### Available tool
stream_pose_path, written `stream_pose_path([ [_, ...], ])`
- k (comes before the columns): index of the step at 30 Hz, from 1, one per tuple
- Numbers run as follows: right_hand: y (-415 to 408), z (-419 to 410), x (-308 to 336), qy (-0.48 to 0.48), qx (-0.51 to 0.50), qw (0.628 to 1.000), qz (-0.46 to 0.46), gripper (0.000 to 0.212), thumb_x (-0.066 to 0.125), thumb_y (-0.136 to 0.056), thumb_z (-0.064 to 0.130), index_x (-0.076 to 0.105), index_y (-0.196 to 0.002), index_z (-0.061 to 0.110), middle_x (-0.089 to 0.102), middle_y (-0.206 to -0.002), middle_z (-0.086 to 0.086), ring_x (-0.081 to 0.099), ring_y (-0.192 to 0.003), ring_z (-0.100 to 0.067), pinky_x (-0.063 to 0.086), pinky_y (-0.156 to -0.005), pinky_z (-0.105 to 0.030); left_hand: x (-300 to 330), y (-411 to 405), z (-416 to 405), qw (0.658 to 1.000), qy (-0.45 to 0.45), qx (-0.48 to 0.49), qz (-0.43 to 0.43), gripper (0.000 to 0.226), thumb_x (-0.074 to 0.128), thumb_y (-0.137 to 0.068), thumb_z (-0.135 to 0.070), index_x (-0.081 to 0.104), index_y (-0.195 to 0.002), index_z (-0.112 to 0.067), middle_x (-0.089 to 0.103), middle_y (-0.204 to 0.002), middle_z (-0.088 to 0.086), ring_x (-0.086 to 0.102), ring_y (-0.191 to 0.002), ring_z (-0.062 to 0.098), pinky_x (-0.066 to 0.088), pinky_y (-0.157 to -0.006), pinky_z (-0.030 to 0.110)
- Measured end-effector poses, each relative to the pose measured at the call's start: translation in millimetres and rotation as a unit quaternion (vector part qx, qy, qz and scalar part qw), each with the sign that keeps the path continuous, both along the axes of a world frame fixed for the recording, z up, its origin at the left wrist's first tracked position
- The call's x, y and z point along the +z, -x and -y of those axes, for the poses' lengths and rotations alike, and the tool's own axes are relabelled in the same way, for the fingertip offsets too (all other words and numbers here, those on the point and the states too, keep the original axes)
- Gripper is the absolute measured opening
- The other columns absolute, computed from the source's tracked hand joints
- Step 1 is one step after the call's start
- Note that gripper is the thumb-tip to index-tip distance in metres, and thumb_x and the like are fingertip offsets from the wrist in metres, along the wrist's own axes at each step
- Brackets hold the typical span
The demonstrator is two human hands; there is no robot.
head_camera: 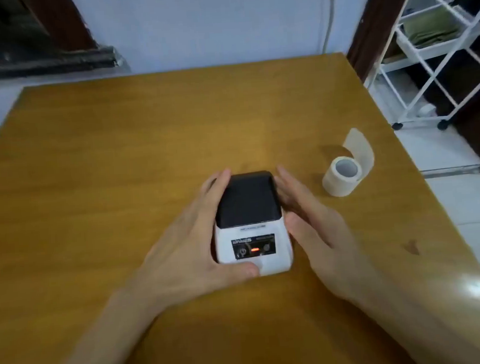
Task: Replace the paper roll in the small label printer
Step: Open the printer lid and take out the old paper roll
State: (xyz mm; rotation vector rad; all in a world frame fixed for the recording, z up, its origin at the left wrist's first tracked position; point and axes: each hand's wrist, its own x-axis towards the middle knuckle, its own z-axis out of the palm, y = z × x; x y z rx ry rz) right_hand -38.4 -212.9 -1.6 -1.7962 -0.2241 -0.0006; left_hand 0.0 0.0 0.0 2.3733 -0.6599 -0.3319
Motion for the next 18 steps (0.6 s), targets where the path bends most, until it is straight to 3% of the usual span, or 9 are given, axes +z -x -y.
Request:
stream_pose_path([
  [2, 2.2, 2.0, -3.8, -0.015, -0.006, 1.0, -0.003, 0.051, 0.042, -0.097, 0.022, 0.029, -0.144, 0.034, 0.053, -0.124, 0.044, 0.048, -0.123, 0.014, 0.039, -0.094, -0.005, -0.7, 1.9, 0.7, 1.0, 0.004, -0.002, 0.01, 0.121, 0.064, -0.05, -0.086, -0.028, -0.128, -0.074, 0.002, -0.152, -0.038, 0.004, -0.123, -0.038, 0.01, -0.098, -0.009],
  [6, 5.1, 2.6, -9.3, 0.016, -0.019, 1.0, 0.001, 0.052, 0.041, -0.094, 0.034, 0.036, -0.145, 0.037, 0.054, -0.132, 0.023, 0.049, -0.12, 0.015, 0.039, -0.092, -0.003, -6.4, 10.5, 2.0, 0.999, 0.027, -0.001, 0.028, 0.115, 0.065, -0.055, -0.079, -0.024, -0.128, -0.075, 0.01, -0.139, -0.053, 0.025, -0.119, -0.033, 0.026, -0.095, -0.003],
  [10, 8.9, 2.2, -9.4, 0.033, -0.038, 0.999, -0.003, 0.044, 0.043, -0.101, 0.028, 0.039, -0.145, 0.033, 0.054, -0.139, 0.007, 0.053, -0.122, -0.002, 0.042, -0.101, -0.023, -7.2, 28.7, 1.3, 0.998, 0.061, 0.031, 0.007, 0.12, 0.072, -0.055, -0.073, -0.016, -0.137, -0.072, 0.031, -0.154, -0.024, 0.045, -0.129, 0.002, 0.039, -0.106, 0.025],
  [12, 14.8, -0.3, -6.8, 0.032, -0.04, 0.999, -0.015, 0.047, 0.043, -0.102, 0.021, 0.036, -0.148, 0.029, 0.048, -0.146, 0.005, 0.047, -0.127, -0.005, 0.04, -0.099, -0.017, -5.2, 34.8, 2.0, 0.997, 0.066, 0.042, 0.0, 0.119, 0.073, -0.055, -0.075, -0.016, -0.134, -0.075, 0.036, -0.154, -0.018, 0.049, -0.131, 0.01, 0.04, -0.111, 0.037],
  [15, 25.5, -3.5, -5.4, 0.035, -0.046, 0.998, -0.017, 0.05, 0.043, -0.102, 0.014, 0.033, -0.149, 0.025, 0.049, -0.145, 0.002, 0.046, -0.129, -0.008, 0.039, -0.091, -0.012, -3.4, 42.4, 2.3, 0.995, 0.08, 0.051, -0.004, 0.116, 0.074, -0.055, -0.076, -0.017, -0.125, -0.08, 0.039, -0.145, -0.026, 0.051, -0.132, 0.011, 0.039, -0.114, 0.041],
  [18, 33.0, -2.2, -7.1, 0.027, -0.064, 0.998, -0.009, 0.049, 0.044, -0.101, 0.013, 0.039, -0.147, 0.029, 0.053, -0.14, 0.003, 0.05, -0.129, -0.011, 0.043, -0.101, -0.022, -4.2, 48.2, 0.6, 0.993, 0.099, 0.053, -0.016, 0.115, 0.078, -0.058, -0.072, -0.015, -0.124, -0.081, 0.033, -0.129, -0.045, 0.045, -0.137, 0.009, 0.037, -0.115, 0.038],
])
